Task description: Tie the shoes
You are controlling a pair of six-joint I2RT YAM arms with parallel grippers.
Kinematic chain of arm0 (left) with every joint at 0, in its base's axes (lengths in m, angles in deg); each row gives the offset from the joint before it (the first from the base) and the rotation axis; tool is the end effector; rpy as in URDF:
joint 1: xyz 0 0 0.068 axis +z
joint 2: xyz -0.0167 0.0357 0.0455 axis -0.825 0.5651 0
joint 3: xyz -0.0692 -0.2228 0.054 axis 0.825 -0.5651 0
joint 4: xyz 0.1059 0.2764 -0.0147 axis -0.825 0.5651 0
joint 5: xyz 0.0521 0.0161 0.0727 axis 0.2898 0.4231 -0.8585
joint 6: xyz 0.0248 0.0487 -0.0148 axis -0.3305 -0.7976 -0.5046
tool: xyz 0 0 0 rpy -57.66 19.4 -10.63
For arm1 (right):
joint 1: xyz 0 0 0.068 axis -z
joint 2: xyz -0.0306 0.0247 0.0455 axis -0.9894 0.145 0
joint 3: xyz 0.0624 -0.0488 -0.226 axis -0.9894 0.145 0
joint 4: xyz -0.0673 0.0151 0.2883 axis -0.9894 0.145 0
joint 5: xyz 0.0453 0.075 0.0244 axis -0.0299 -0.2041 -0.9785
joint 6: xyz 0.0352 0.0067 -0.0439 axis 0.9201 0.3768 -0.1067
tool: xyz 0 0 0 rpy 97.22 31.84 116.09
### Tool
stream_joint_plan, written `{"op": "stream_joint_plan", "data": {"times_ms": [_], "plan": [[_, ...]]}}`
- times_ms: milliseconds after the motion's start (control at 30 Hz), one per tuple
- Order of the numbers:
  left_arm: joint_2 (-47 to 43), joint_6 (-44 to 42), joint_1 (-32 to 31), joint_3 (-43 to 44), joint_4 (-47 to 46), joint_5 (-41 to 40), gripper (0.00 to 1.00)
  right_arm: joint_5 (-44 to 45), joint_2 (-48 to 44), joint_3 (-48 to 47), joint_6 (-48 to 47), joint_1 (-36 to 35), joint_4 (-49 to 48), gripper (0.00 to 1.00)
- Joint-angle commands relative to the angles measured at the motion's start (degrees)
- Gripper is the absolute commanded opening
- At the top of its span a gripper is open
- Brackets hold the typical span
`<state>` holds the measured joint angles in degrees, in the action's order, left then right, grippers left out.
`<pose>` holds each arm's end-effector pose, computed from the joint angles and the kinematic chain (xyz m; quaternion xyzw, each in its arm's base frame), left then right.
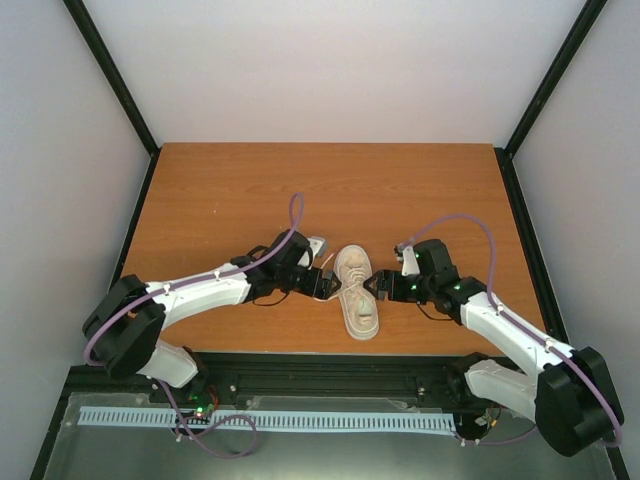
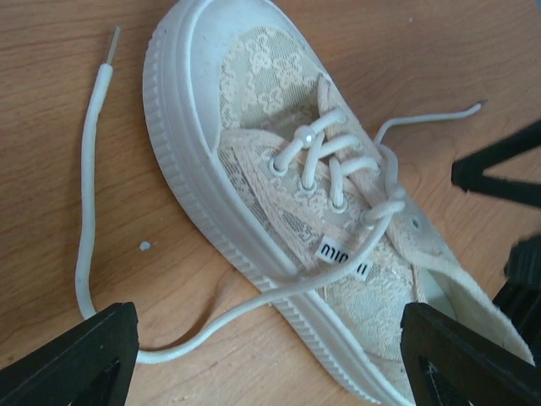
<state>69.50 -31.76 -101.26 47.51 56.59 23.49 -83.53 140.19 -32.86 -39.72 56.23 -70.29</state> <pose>0.2239 -0.2421 0.1366 0.1711 0.9115 -0.3037 0.2182 0.2199 0.1228 0.1385 -0.0507 0.9165 0.3337 0.2147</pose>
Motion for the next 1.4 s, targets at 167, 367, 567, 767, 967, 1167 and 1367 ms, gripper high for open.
{"op": "stream_joint_plan", "data": {"times_ms": [167,367,567,767,967,1167,1367], "plan": [[2.69,1.13,1.52,3.23,1.55,-8.84,0.84,-0.80,-0.02,2.58,-2.53,-1.83,1.42,0.81],[10.49,-0.85,1.47,9.32,11.31,-21.00,0.72,2.81,5.22,0.51,-1.94,-4.13,-0.45,0.78],[16.26,-0.61,1.37,11.48,10.58,-21.00,0.59,6.51,8.95,-0.93,-0.54,-5.94,-1.08,0.71],[19.86,-1.86,1.05,13.32,10.09,-20.51,0.51,8.87,12.07,-1.81,2.14,-7.85,-3.23,0.64],[22.59,-2.16,0.75,14.36,9.40,-22.14,0.25,10.72,13.73,-2.03,6.34,-8.54,-5.94,0.39],[21.66,0.63,1.60,13.76,9.10,-31.12,0.05,12.62,13.17,-3.15,9.70,-8.98,-9.94,0.11],[14.34,4.31,5.27,8.73,7.14,-33.65,0.01,18.07,15.83,-8.36,10.39,-9.04,-10.73,0.03]]}}
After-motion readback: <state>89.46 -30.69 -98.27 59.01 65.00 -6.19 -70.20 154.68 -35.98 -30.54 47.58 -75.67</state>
